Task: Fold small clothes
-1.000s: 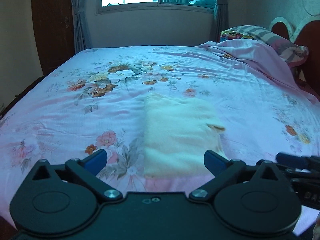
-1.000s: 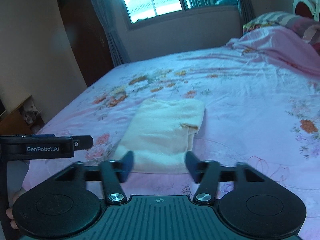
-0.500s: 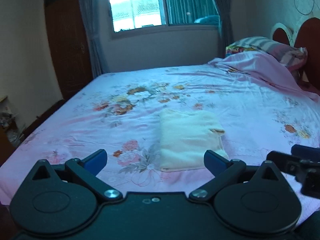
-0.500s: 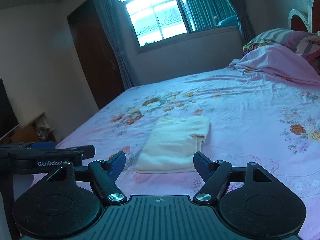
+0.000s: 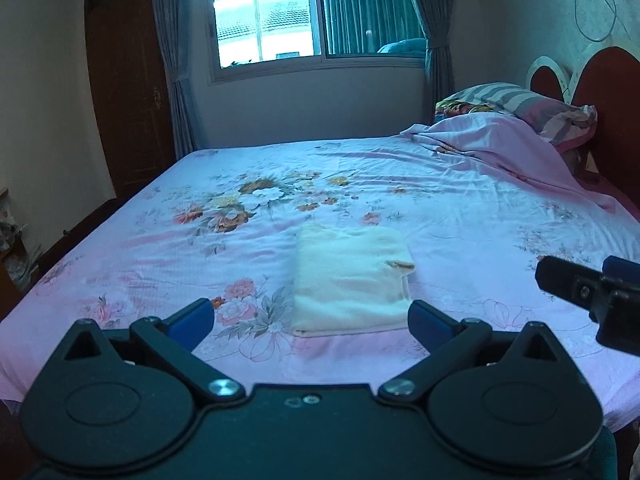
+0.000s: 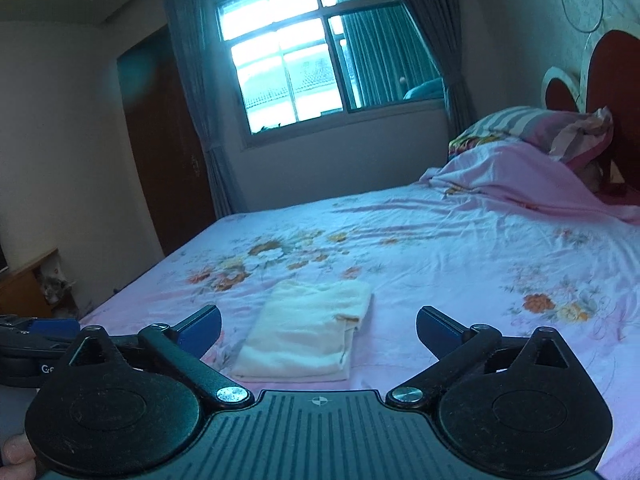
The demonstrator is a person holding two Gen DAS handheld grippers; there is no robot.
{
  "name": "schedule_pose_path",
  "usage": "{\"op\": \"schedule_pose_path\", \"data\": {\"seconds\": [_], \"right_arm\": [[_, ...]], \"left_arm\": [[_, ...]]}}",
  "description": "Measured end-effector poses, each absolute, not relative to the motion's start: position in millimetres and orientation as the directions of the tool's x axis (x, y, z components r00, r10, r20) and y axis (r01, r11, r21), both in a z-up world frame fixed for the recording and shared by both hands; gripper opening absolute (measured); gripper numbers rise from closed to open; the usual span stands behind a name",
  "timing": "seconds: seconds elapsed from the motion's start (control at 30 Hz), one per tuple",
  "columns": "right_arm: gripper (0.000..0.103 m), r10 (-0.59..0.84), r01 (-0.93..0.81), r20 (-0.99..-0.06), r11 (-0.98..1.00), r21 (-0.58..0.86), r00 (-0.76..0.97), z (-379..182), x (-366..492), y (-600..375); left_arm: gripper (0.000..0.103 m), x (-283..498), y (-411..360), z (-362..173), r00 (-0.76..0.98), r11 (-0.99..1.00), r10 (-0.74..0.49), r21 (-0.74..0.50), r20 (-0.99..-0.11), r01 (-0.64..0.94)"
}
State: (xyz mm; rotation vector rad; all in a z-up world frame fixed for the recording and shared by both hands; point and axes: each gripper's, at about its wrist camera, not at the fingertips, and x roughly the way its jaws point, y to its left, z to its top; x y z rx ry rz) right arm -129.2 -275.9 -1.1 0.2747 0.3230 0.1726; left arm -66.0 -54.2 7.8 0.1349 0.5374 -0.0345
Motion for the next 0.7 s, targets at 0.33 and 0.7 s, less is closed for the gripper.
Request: {"op": "schedule_pose_path", "data": {"seconds": [0.33,0.7], "right_arm": [[0.103,0.178,-0.107,-0.299,0.965,0.241,0.938,-12.1,-126.8,-282.1],[0.103,0.195,-0.124,-0.287,0.961,0.249,0.938,-10.2,-128.5,-282.5]], "left_arm": [[0.102,-50.9,-67.8,-0.9,0.829,0.996,-0.027,0.059,-0.559,0.072],[0.102,-55.9,-63.9,-1.6,0.842,0.992,-0.056,0.065,-0.536,0.107]]}}
